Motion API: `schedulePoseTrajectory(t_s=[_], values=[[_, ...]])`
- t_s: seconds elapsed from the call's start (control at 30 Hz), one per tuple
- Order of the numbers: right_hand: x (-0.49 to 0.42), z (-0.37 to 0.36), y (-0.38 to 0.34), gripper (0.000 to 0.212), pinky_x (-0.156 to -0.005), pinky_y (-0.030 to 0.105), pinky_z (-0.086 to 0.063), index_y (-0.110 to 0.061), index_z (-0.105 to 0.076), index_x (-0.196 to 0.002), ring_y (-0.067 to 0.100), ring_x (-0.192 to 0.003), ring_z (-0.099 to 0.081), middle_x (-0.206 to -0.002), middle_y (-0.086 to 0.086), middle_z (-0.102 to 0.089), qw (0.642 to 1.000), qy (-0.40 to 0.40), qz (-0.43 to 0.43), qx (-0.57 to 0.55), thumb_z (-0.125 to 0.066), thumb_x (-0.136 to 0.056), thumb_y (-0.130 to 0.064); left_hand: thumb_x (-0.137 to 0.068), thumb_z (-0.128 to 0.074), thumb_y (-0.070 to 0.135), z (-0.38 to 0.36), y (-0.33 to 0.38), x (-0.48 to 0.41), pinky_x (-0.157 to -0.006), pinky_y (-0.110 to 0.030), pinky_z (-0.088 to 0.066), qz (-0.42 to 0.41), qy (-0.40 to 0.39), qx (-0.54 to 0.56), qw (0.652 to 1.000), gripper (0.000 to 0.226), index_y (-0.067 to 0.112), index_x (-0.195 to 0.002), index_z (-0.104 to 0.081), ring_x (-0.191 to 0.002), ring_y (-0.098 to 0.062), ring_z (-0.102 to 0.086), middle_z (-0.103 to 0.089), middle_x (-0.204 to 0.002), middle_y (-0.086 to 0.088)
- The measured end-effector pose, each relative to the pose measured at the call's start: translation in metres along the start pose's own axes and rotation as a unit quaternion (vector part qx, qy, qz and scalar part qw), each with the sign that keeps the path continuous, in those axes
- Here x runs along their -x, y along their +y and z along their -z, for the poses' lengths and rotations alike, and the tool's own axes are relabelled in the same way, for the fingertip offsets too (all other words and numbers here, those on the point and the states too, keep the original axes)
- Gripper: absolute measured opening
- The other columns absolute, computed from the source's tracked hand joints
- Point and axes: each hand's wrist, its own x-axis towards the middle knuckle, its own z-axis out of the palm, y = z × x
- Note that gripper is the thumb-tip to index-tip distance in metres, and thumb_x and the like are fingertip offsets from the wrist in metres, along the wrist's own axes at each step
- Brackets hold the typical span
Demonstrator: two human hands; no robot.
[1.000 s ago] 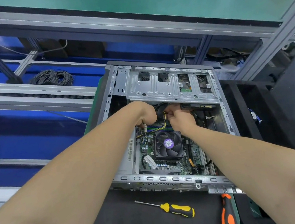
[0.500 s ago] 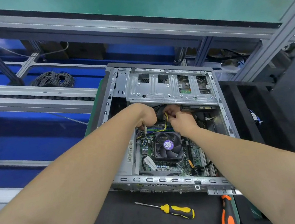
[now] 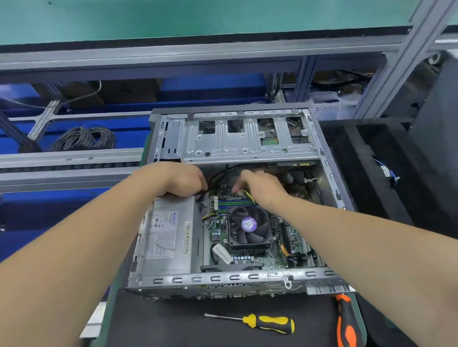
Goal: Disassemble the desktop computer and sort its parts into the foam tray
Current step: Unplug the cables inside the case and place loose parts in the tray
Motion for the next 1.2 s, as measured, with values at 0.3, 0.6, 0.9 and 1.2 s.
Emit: schedulePoseTrajectory(t_s=[0.3,0.6,0.9,1.2], values=[[-0.025,-0.014,-0.032,0.037,-0.079,0.031,-0.043,-0.014,-0.057,-0.137,0.034,-0.107,-0.060,-0.127,0.016,-0.064,0.977,-0.068,0.028,0.202,-0.049,-0.104,-0.029,-0.095,-0.044,-0.003,-0.012,0.002,-0.008,-0.106,-0.031,-0.040,0.041,-0.072,0.115,0.990,0.058,0.016,-0.148,-0.054,-0.135,-0.023,-0.047,-0.046,-0.157,-0.002],[-0.033,-0.028,-0.043,0.030,-0.080,0.036,-0.051,-0.022,-0.059,-0.124,0.035,-0.105,-0.061,-0.125,0.011,-0.063,0.970,-0.059,0.047,0.230,-0.058,-0.099,-0.038,-0.099,-0.043,0.011,-0.018,-0.007,-0.028,-0.107,-0.044,-0.044,0.078,-0.031,0.055,0.995,0.028,0.006,-0.121,-0.060,-0.130,-0.036,-0.052,-0.052,-0.146,-0.016],[-0.037,-0.031,-0.049,0.034,-0.074,0.033,-0.045,-0.018,-0.064,-0.093,0.031,-0.091,-0.061,-0.098,0.007,-0.061,0.962,-0.086,0.039,0.255,-0.052,-0.100,-0.048,-0.099,-0.049,0.022,-0.019,-0.007,-0.040,-0.078,-0.036,-0.042,0.078,-0.094,0.014,0.992,0.024,0.017,-0.076,-0.054,-0.075,-0.024,-0.050,-0.055,-0.084,-0.007],[-0.035,-0.033,-0.046,0.028,-0.064,0.031,-0.043,-0.013,-0.064,-0.088,0.027,-0.083,-0.055,-0.086,0.004,-0.060,0.974,-0.100,0.042,0.201,-0.052,-0.098,-0.036,-0.088,-0.049,0.020,-0.013,-0.001,-0.035,-0.072,-0.033,-0.042,0.088,-0.151,-0.006,0.985,0.017,0.010,-0.081,-0.060,-0.055,-0.024,-0.047,-0.056,-0.074,-0.011]])
